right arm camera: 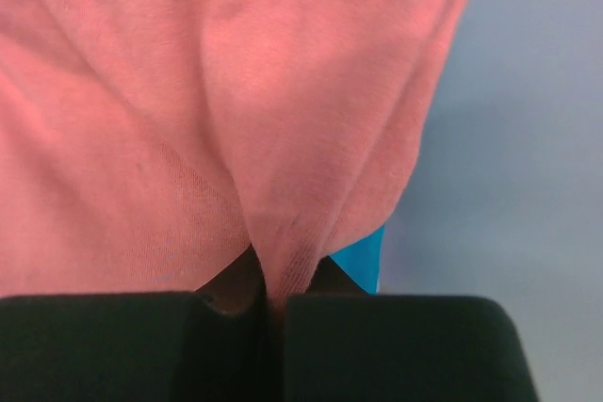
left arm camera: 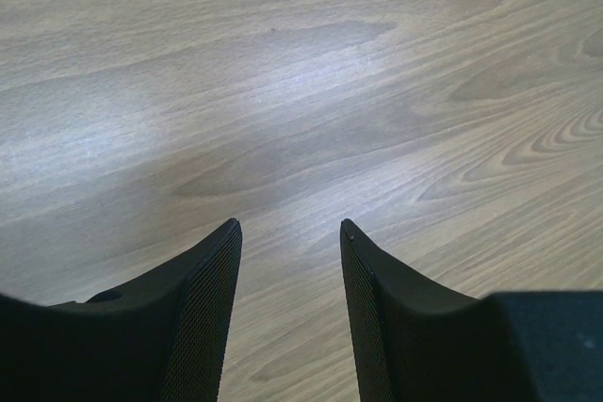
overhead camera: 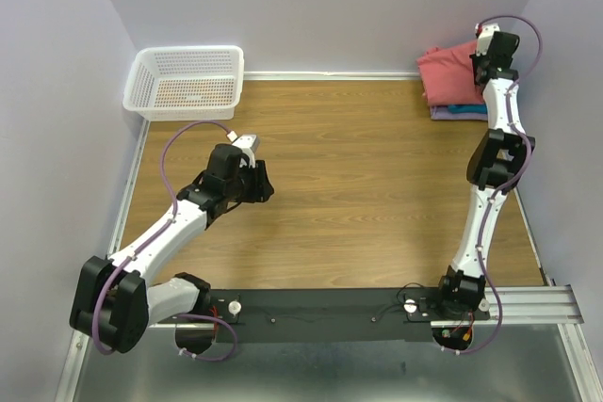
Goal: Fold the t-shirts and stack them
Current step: Neatly place the folded tshirt to the corner, then reset both grippers
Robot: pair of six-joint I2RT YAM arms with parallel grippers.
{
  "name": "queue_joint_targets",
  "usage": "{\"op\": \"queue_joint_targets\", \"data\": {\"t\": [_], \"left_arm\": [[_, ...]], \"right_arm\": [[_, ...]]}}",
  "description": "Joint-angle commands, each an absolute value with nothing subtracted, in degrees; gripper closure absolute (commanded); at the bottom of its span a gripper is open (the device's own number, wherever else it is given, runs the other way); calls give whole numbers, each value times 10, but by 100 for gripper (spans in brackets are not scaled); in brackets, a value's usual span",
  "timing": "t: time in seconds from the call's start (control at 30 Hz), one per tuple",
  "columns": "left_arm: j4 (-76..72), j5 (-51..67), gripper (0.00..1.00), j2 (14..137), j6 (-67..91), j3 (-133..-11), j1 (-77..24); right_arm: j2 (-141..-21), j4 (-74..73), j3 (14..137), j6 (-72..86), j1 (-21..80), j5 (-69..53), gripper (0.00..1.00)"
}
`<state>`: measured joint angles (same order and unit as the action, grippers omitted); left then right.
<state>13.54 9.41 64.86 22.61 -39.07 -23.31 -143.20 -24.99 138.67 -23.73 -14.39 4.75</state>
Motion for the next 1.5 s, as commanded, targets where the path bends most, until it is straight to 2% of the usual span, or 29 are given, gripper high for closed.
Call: {"op": "queue_joint_targets", "data": {"t": [0.0,0.17,0.2,0.27,0.33,0.37,0.6,0.9,1.0,1.1,1.27,1.33,1.37,1.47], "left_arm": [[151,109,46,660,229,-393,-230],[150,108,46,670,228,-401,-230],[150,109,46,673,227,-403,-230],[149,110,46,679,228,-406,-230],[147,112,46,680,229,-408,-230],[145,113,46,683,228,-407,-230],[145,108,46,671,235,-420,-230],[158,47,46,610,230,-448,-230],[174,16,46,585,228,-459,-230],[192,-39,46,538,228,-475,-230],[221,-154,45,462,234,-503,-229],[229,-189,45,428,235,-518,-230],[238,-224,44,417,236,-521,-230],[257,-315,38,371,251,-527,-230]], "right_arm": [[-1469,-200,1398,-249,-160,107,98],[-1486,-158,1391,-256,-161,154,93],[-1490,-153,1390,-254,-163,165,82],[-1491,-142,1383,-251,-163,176,67],[-1490,-135,1378,-244,-162,194,57],[-1488,-134,1376,-239,-163,203,47],[-1410,-129,1326,-181,-162,222,23],[-1183,-130,1125,-26,-162,55,9],[-1117,-130,1041,17,-162,3,9],[-992,-130,952,62,-162,-49,9],[-808,-133,825,120,-162,-79,8],[-745,-136,785,143,-162,-90,0],[-675,-139,742,152,-162,-90,0],[-574,-150,671,149,-136,-49,0]]}}
